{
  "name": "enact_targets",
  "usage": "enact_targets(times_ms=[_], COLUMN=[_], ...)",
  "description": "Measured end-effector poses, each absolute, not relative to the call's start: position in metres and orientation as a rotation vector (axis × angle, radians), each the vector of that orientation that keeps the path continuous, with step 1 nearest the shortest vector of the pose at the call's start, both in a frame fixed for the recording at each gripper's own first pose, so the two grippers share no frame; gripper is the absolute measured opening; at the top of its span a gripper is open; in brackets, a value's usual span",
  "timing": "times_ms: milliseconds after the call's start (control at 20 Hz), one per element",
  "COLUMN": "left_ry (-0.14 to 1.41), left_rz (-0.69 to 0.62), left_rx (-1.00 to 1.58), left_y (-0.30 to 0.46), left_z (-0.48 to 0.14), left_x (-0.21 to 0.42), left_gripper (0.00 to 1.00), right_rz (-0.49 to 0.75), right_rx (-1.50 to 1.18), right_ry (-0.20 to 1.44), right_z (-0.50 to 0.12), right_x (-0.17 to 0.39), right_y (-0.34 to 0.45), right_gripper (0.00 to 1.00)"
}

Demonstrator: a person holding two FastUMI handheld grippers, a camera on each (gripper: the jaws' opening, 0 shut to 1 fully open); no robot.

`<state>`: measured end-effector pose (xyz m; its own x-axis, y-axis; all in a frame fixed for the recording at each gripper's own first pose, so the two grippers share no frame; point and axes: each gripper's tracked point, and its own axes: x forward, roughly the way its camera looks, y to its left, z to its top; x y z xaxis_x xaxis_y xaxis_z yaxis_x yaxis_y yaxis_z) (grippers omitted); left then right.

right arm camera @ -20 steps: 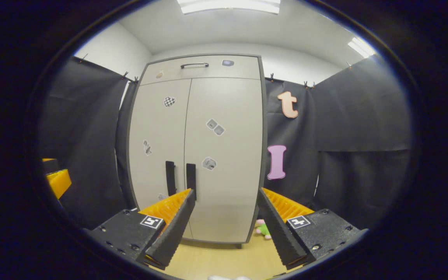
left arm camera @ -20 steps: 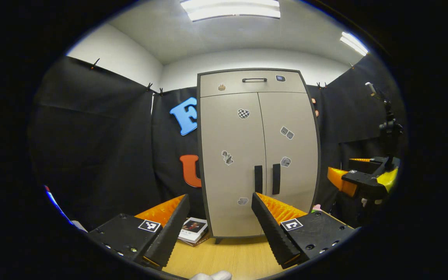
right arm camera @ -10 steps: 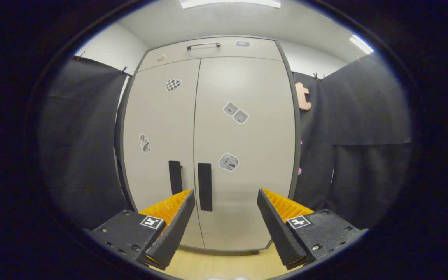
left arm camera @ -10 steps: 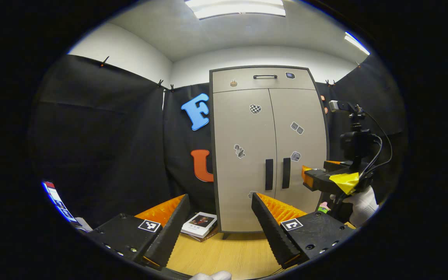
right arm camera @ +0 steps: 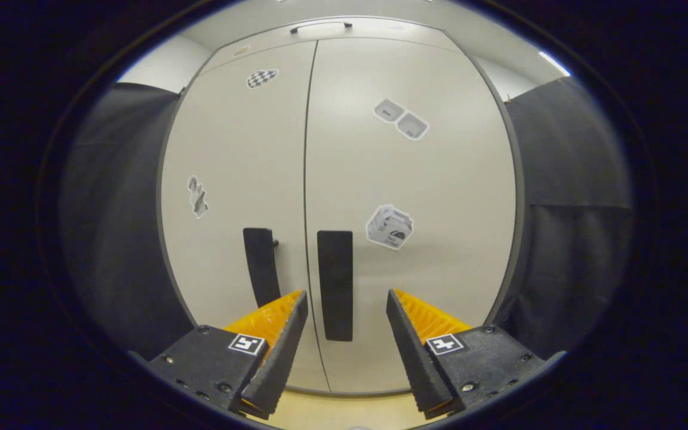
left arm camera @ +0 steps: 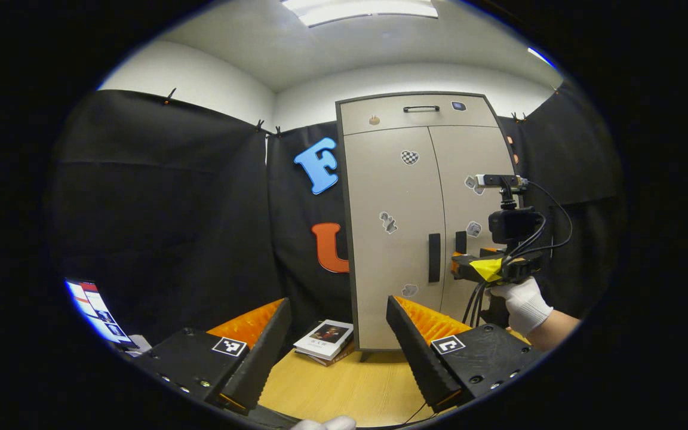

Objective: Open the right door of the double-door shoe cabinet with the right hand, and open the left door with the left hand.

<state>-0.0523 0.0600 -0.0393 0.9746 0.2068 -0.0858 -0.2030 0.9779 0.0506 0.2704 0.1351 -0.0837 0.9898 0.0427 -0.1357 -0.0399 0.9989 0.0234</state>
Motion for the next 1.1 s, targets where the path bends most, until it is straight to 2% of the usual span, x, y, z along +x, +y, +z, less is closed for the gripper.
enact_targets(times_ms=[250, 500, 600, 1100], left_ry=[0.107, 0.104, 0.103, 0.087], left_rz=[0.229, 0.224, 0.218, 0.175], left_rx=[0.044, 0.03, 0.02, 0.005], left_y=[0.067, 0.068, 0.068, 0.065], left_z=[-0.042, -0.043, -0.044, -0.044], left_x=[-0.048, -0.041, -0.039, -0.04], left_gripper=[0.96, 0.96, 0.96, 0.96], right_rz=[0.031, 0.03, 0.023, 0.058], right_rx=[0.021, 0.029, 0.033, 0.03], right_ry=[0.157, 0.18, 0.176, 0.197], right_z=[-0.09, -0.096, -0.096, -0.097], right_x=[0.297, 0.31, 0.312, 0.303], right_y=[0.138, 0.141, 0.143, 0.141], right_gripper=[0.7, 0.47, 0.41, 0.29])
